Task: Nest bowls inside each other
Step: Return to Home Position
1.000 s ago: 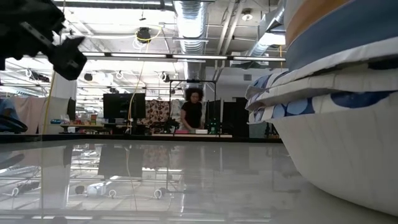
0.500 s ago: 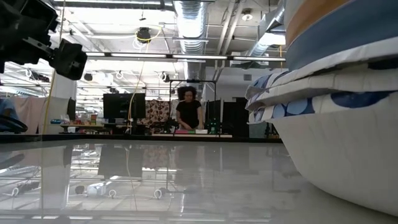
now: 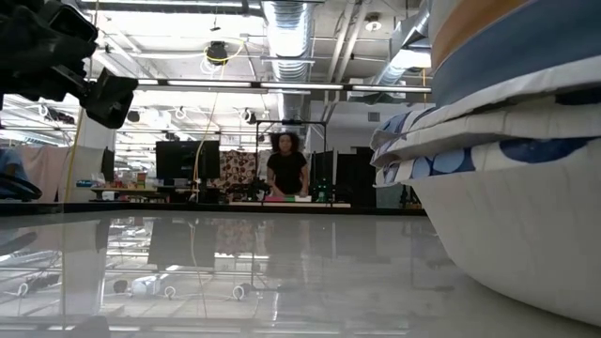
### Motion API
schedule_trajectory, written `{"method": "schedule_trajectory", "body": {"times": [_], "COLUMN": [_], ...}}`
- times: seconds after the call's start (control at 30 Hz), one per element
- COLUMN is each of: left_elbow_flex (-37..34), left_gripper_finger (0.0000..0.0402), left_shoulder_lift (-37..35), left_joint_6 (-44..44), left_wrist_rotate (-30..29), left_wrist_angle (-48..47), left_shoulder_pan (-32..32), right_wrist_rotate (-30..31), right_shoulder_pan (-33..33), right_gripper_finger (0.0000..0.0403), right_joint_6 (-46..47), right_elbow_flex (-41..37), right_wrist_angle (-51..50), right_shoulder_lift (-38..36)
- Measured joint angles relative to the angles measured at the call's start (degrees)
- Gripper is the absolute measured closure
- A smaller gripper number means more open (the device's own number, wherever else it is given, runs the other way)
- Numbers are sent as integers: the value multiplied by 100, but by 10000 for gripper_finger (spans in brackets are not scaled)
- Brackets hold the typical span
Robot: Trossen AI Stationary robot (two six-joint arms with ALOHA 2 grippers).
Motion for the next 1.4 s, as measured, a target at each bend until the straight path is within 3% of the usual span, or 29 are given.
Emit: {"method": "schedule_trajectory", "body": {"times": [1.4], "left_elbow_flex": [11], "left_gripper_finger": [145], "left_shoulder_lift": [0], "left_joint_6": [0], "left_wrist_rotate": [-138], "left_wrist_angle": [-37], "left_shoulder_pan": [2], "right_wrist_rotate": [7], "right_shoulder_pan": [0], "right_gripper_finger": [184], "right_joint_6": [-2], "right_elbow_flex": [-2], "right_wrist_angle": [-2], "right_shoulder_lift": [0]}}
